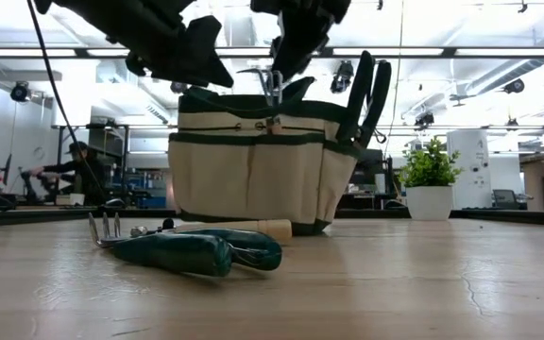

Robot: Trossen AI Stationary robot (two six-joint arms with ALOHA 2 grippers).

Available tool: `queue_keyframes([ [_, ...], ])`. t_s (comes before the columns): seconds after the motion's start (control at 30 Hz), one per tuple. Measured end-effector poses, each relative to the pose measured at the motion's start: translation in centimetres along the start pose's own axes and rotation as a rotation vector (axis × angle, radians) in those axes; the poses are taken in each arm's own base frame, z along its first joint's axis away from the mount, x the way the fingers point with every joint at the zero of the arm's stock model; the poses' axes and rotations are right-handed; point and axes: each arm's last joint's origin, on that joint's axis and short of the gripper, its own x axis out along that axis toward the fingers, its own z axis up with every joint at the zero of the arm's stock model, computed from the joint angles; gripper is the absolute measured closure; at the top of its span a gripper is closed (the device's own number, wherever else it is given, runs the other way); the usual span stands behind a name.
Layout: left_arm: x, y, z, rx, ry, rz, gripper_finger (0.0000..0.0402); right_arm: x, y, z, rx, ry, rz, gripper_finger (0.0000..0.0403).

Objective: Pick & Place Garden tools in Gardening bag
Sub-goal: Adjust the gardening bag, then put the green shear scissors into the brown gardening bag

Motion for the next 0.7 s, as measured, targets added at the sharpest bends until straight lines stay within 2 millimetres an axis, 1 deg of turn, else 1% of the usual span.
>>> queue_keyframes([
  [0.17, -0.9, -0.3, 0.2, -0.007, -0.012, -0.04, 0.0099, -1.3, -0.1, 1.0, -0.006, -0.047, -0.019, 0.0233],
  [0.27, -1.9, -0.5, 0.3, -0.001, -0.019, -0.088, 0.0099, -1.7, 0.6, 1.4, -0.02, -0.062, -0.012, 0.0234],
  [0.4, -4.0, -1.0, 0.2, 0.043, -0.026, -0.172, 0.0099, -1.6, 2.0, 1.5, -0.045, -0.061, 0.01, 0.0235],
  [0.53, -6.1, -1.8, -0.3, 0.075, -0.027, -0.276, 0.0099, -1.3, 4.2, 1.6, -0.046, -0.062, 0.043, 0.0239],
  [0.6, -7.0, -2.2, -0.5, 0.071, -0.031, -0.311, 0.0099, -1.2, 6.0, 1.6, -0.08, -0.058, 0.064, 0.0242],
  [0.7, -8.3, -2.6, -0.7, 0.084, -0.042, -0.353, 0.0099, -1.2, 8.7, 1.6, -0.137, -0.06, 0.047, 0.0248],
])
